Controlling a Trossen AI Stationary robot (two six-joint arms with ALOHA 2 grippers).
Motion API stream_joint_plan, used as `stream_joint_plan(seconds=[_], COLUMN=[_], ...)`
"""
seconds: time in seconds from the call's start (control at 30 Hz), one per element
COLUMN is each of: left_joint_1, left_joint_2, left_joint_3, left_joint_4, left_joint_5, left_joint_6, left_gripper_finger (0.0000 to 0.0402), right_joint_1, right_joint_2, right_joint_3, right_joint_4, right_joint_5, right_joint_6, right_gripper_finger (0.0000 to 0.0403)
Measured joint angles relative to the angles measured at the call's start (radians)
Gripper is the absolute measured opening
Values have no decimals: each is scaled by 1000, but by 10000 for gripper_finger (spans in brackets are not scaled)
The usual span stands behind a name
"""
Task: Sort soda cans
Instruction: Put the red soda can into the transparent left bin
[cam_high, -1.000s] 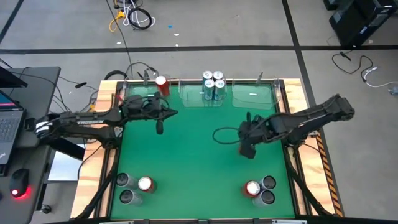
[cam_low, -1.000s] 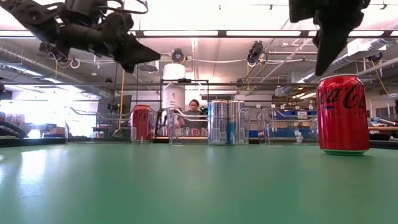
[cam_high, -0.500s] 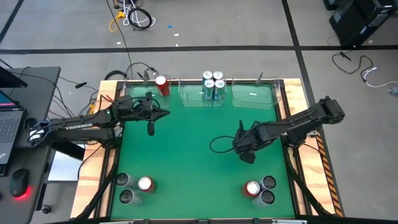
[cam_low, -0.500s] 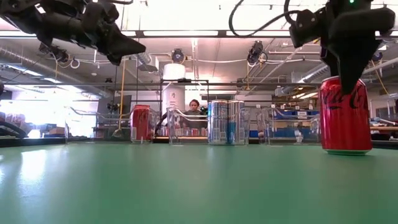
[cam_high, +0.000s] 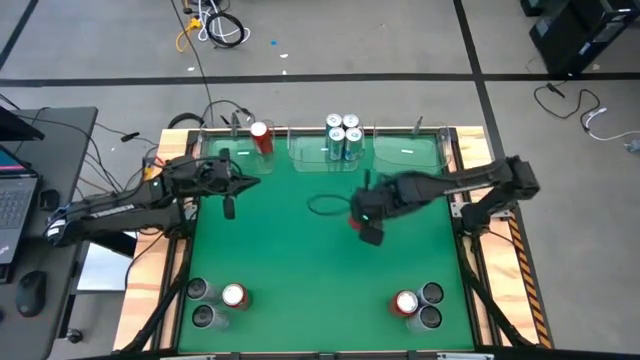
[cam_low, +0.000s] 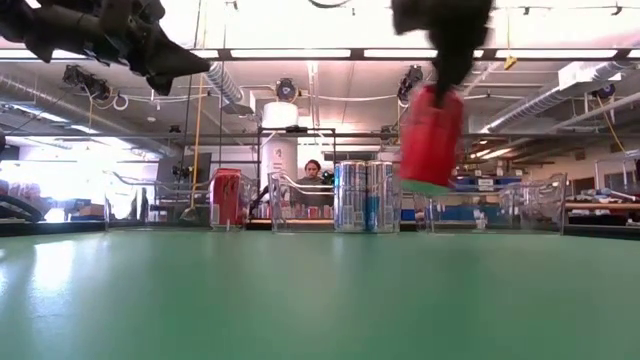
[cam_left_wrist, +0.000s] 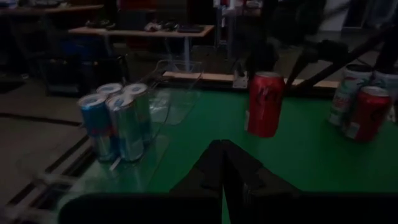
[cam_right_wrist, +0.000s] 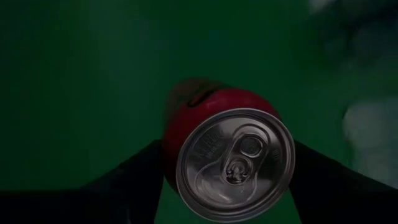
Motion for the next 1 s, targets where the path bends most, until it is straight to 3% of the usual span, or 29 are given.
stream_joint_plan(seconds=[0.53,1.0], left_joint_1=[0,60], left_joint_2=[-176,-237], left_joint_3=[0,0], left_joint_4=[-128,-183], left_joint_5=[-103,-162], left_joint_6=[-21,-57], left_gripper_finger=[5,5], right_joint_1=[-185,-301], right_joint_2=[511,577], right_joint_3=[904,874], right_joint_4=[-20,368], right_joint_5=[23,-25], right_joint_6=[-475,-601], right_gripper_finger=[275,275])
